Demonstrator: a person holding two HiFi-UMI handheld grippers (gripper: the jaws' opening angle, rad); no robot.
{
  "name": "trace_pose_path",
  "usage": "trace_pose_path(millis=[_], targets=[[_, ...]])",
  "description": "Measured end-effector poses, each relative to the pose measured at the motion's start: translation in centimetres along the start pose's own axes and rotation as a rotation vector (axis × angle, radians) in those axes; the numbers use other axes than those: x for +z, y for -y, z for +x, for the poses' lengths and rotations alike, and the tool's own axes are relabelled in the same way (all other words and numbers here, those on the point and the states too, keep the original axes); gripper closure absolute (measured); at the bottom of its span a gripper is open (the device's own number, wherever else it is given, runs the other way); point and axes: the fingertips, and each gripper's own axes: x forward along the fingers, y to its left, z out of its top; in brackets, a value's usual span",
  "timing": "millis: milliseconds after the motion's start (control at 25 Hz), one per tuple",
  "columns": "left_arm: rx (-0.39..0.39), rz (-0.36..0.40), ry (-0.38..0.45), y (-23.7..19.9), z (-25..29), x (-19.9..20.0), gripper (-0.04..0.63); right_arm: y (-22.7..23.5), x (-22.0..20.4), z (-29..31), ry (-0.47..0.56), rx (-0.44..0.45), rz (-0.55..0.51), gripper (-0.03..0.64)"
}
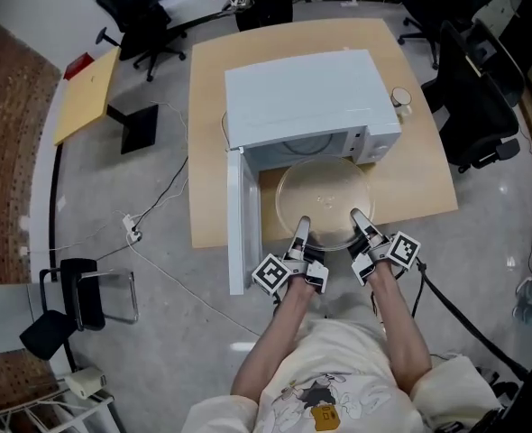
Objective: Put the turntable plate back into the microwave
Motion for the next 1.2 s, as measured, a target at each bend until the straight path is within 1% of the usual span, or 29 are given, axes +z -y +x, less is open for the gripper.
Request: trace_pose_path(millis=[40,80,240,440,640,760,840,920,1000,1200], targets=[[-0.001,-0.023,-0.001,0.2,0.3,0.2,0.557,0.2,0.0,0.3,0.000,-0.007,-0.002,0.555],[0.000,-0.030,-0.002,0.2,0.7,0.5,0.558,0.4,0.2,0.8,-0.002,-0.012,-0.003,0.555],[0.004,-0.035,0.008,-0.2,2.7,1.2,0.560,0.8,1.6,2.7,-0.027,-0.002,0.002,0.555],[0.034,-0.031,0.067,-1.7,4.8,2.2,0.559,2.0,3.1,5.2,-0.108,-0.004,0.009,0.554],[0.044,-0.016,0.122,-3.9,6.3,5.1,0.557,3.8,3.4,8.9,-0.198,-0.005,-0.020,0.554],[0.050,0.002,0.132,-5.2,7.7,7.3,0.557,5.4,3.7,11.4,-0.227,-0.018,-0.050,0.551],[0.047,0.013,0.131,-5.6,9.2,8.7,0.555,6.1,4.0,13.3,-0.232,-0.012,-0.063,0.548],[0.045,0.019,0.134,-6.3,10.6,9.8,0.556,7.3,4.6,14.6,-0.224,-0.042,-0.047,0.548],[0.047,0.003,0.136,-6.9,11.9,10.4,0.557,8.5,5.2,15.6,-0.207,-0.072,-0.022,0.549],[0.113,-0.019,0.136,-9.0,13.7,11.7,0.557,10.1,5.6,17.4,-0.187,-0.124,-0.017,0.549]])
